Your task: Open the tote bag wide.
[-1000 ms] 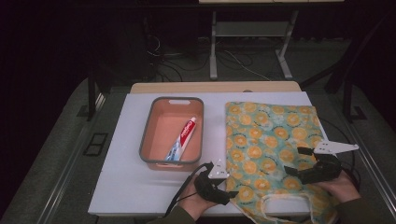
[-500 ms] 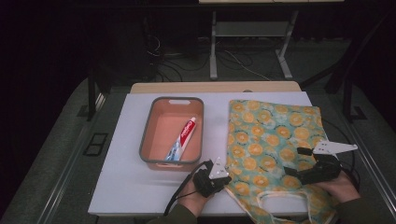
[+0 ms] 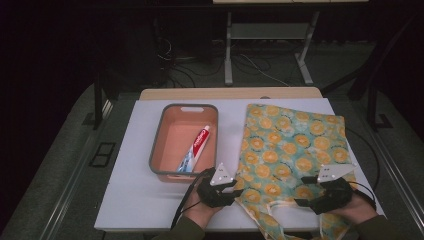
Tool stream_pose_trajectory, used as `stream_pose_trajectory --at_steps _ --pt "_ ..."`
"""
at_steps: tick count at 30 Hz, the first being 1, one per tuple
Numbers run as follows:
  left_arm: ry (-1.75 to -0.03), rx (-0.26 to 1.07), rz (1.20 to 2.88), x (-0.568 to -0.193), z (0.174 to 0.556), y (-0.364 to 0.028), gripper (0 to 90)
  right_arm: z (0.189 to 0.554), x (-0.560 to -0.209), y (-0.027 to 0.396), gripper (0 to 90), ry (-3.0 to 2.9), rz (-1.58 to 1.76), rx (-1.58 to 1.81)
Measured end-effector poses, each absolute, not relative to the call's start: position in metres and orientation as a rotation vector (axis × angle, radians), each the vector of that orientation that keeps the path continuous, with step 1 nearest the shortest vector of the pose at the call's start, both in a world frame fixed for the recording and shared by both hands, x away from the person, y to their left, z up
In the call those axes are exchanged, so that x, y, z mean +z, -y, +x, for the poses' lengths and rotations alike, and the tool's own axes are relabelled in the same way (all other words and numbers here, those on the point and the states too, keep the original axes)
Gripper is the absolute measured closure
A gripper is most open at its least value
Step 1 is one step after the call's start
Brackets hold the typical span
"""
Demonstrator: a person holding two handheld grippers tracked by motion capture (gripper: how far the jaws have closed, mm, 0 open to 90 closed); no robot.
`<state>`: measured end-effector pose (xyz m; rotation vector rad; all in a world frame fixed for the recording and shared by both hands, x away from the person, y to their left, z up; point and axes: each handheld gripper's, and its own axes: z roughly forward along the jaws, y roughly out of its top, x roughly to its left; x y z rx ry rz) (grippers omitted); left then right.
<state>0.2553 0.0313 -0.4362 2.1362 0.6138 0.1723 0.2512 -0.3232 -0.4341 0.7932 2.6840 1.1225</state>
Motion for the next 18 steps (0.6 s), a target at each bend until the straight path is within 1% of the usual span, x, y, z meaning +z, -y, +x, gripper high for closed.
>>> stream_pose_trajectory --at_steps 2,5,6,7,11,12,13,16,18 --pt "-0.59 0.154 2.122 -0.433 0.252 -0.034 50.1 0.249 -0.437 0.319 26.3 -2.722 0.759 1.088" --pt "-0.541 0.138 2.117 -0.43 0.245 -0.039 41.5 0.247 -0.442 0.314 34.3 -2.761 0.702 1.036" --pt "-0.531 0.133 2.112 -0.429 0.243 -0.041 38.9 0.247 -0.443 0.313 39.6 -2.773 0.684 1.011" --pt "-0.525 0.129 2.101 -0.428 0.241 -0.045 37.4 0.246 -0.445 0.311 42.0 -2.784 0.658 0.985" --pt "-0.507 0.092 2.085 -0.426 0.236 -0.063 29.0 0.244 -0.444 0.308 62.7 -2.794 0.595 0.991" --pt "-0.507 0.092 2.085 -0.426 0.236 -0.063 26.8 0.244 -0.444 0.308 66.7 -2.797 0.584 0.99" --pt "-0.507 0.094 2.088 -0.428 0.233 -0.071 25.3 0.244 -0.443 0.307 71.9 -2.804 0.578 0.986" --pt "-0.515 0.085 2.087 -0.43 0.232 -0.082 19.9 0.244 -0.443 0.305 82.9 -2.808 0.563 0.985" --pt "-0.515 0.077 2.085 -0.431 0.232 -0.086 17.4 0.245 -0.443 0.304 88.0 -2.801 0.561 0.977"
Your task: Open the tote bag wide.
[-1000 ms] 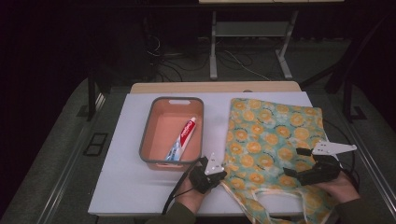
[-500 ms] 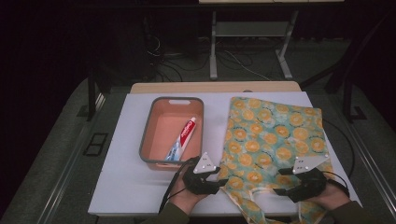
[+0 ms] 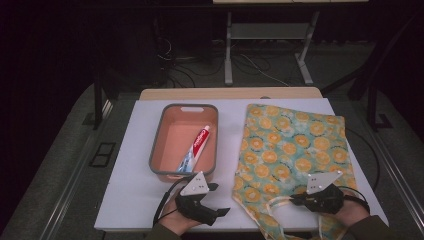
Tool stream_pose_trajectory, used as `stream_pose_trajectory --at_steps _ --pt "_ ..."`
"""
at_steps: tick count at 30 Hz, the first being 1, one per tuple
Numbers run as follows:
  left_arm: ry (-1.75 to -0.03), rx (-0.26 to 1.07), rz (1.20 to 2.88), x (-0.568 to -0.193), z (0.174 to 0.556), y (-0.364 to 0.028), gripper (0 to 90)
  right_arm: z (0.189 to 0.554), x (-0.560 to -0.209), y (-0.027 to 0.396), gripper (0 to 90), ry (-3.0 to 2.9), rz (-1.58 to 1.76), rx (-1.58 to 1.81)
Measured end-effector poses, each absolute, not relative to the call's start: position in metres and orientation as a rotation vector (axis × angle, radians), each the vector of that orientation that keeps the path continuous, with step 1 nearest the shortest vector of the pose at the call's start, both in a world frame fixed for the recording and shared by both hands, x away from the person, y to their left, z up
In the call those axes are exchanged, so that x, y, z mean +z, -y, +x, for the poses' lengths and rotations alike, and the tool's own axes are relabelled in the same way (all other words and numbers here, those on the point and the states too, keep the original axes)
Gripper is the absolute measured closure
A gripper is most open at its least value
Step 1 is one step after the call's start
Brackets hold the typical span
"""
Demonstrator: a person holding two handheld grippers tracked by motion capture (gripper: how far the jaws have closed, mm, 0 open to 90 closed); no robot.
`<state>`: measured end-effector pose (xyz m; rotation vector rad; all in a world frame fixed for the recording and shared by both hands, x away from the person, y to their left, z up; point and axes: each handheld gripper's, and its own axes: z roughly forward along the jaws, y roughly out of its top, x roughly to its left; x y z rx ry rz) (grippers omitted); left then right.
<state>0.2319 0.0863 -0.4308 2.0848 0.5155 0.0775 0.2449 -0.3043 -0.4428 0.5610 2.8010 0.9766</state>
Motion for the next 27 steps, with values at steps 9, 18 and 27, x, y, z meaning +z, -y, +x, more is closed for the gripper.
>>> stream_pose_trajectory --at_steps 9,18,27 --pt "-0.5 0.074 2.095 -0.431 0.232 -0.084 15.9 0.263 -0.435 0.293 89.7 -2.741 0.643 1.072" --pt "-0.513 0.095 2.076 -0.428 0.233 -0.088 16.0 0.296 -0.427 0.263 89.7 -2.679 0.721 1.082" --pt "-0.518 0.093 2.073 -0.428 0.233 -0.089 15.9 0.333 -0.432 0.233 89.6 -2.628 0.821 1.013"
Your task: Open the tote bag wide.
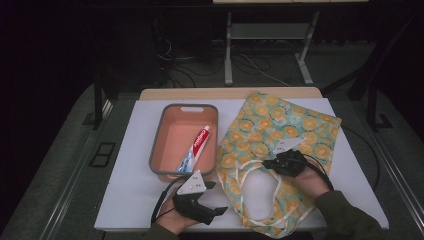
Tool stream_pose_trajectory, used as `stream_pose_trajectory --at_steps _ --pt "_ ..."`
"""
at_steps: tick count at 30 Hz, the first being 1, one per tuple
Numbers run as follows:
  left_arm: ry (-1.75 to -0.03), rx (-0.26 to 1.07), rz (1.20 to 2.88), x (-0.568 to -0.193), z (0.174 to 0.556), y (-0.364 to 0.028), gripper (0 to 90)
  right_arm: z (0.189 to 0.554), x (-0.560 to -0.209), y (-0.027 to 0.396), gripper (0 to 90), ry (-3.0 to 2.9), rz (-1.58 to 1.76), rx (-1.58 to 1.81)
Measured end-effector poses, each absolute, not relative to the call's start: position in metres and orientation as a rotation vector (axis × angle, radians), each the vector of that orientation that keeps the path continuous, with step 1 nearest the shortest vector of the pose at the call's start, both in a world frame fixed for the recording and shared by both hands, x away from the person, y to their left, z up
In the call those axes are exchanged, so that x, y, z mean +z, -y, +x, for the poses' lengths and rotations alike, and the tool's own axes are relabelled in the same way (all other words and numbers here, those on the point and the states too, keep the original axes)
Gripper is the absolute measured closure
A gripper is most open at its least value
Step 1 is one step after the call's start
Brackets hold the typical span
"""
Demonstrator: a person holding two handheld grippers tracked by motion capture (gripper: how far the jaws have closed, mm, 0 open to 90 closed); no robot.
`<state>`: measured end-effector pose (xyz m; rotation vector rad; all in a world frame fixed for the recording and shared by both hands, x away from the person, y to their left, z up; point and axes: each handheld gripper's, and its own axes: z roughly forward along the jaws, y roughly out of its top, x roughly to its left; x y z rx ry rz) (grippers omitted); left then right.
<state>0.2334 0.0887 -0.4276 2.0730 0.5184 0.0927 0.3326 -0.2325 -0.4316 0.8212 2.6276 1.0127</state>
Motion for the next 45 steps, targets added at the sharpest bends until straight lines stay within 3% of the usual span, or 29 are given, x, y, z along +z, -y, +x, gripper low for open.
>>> stream_pose_trajectory --at_steps 2,5,10,19,26,28,30,35,36,45 --pt "-0.514 0.092 2.075 -0.428 0.233 -0.089 15.7 0.334 -0.432 0.233 85.7 -2.627 0.828 1.037" --pt "-0.514 0.09 2.071 -0.427 0.233 -0.089 15.7 0.329 -0.422 0.243 61.1 -2.611 0.835 1.111" --pt "-0.513 0.089 2.069 -0.427 0.233 -0.088 15.7 0.315 -0.403 0.278 43.0 -2.566 0.87 1.149" --pt "-0.52 0.087 2.062 -0.427 0.234 -0.089 15.5 0.331 -0.423 0.389 38.6 -2.308 1.276 0.876" --pt "-0.521 0.089 2.062 -0.427 0.234 -0.089 15.5 0.348 -0.44 0.414 35.0 -2.245 1.404 0.784" --pt "-0.521 0.092 2.061 -0.427 0.234 -0.089 15.5 0.352 -0.446 0.413 36.5 -2.259 1.425 0.761" --pt "-0.521 0.09 2.061 -0.427 0.234 -0.089 15.5 0.353 -0.447 0.414 45.8 -2.268 1.445 0.808" --pt "-0.521 0.093 2.063 -0.427 0.234 -0.089 15.5 0.351 -0.444 0.411 84.9 -2.303 1.4 0.81" --pt "-0.521 0.092 2.062 -0.427 0.234 -0.089 15.5 0.35 -0.445 0.411 88.3 -2.304 1.387 0.805" --pt "-0.52 0.093 2.063 -0.426 0.234 -0.089 15.5 0.328 -0.438 0.417 90.0 -2.275 1.427 0.805"
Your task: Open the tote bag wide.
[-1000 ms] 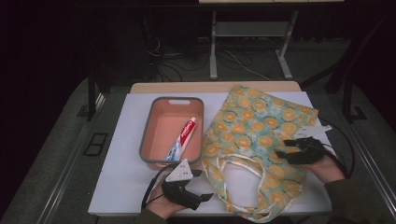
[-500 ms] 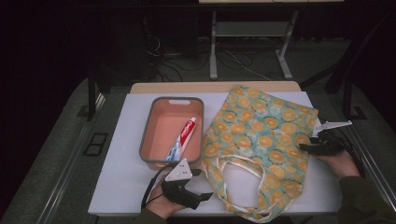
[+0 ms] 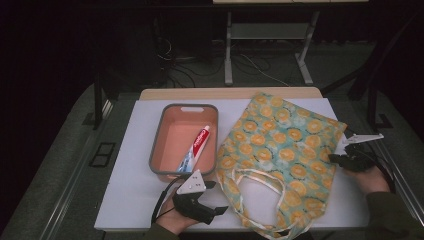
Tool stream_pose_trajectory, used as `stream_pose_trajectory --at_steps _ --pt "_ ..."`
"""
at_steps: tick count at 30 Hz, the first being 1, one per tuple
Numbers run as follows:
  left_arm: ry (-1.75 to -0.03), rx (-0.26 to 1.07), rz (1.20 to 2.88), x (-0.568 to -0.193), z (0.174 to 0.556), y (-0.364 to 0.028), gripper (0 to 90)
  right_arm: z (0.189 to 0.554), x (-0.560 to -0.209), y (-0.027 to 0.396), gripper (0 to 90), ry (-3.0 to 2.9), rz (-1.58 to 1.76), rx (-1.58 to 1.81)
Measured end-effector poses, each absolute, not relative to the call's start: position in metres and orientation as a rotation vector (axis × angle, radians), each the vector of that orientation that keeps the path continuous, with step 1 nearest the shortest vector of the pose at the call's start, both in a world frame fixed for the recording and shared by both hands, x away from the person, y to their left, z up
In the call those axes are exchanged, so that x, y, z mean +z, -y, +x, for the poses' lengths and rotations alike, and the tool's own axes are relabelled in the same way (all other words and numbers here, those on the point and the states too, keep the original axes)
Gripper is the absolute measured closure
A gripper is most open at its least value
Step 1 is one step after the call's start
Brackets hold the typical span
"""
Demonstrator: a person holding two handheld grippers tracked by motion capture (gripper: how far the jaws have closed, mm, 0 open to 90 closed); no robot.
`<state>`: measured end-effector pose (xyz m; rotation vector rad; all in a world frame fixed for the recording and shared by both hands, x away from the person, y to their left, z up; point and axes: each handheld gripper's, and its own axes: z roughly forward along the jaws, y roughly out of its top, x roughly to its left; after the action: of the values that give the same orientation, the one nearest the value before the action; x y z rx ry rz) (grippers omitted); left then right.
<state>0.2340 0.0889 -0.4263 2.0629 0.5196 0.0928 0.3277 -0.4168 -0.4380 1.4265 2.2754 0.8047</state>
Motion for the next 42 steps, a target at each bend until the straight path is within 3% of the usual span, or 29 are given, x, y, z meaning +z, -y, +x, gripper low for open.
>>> stream_pose_trajectory --at_steps 9,12,17,32,42 --pt "-0.522 0.097 2.064 -0.426 0.234 -0.089 15.5 0.279 -0.439 0.424 87.1 -2.296 1.449 0.79" --pt "-0.52 0.098 2.066 -0.426 0.234 -0.088 15.5 0.277 -0.43 0.419 69.0 -2.265 1.399 0.826" --pt "-0.522 0.099 2.063 -0.426 0.235 -0.09 15.5 0.277 -0.414 0.387 55.5 -2.327 1.246 0.951" --pt "-0.524 0.096 2.06 -0.426 0.235 -0.09 15.5 0.265 -0.405 0.247 55.3 -2.685 0.736 1.203" --pt "-0.524 0.094 2.061 -0.426 0.235 -0.089 15.6 0.226 -0.412 0.193 44.3 -2.896 0.426 1.25"
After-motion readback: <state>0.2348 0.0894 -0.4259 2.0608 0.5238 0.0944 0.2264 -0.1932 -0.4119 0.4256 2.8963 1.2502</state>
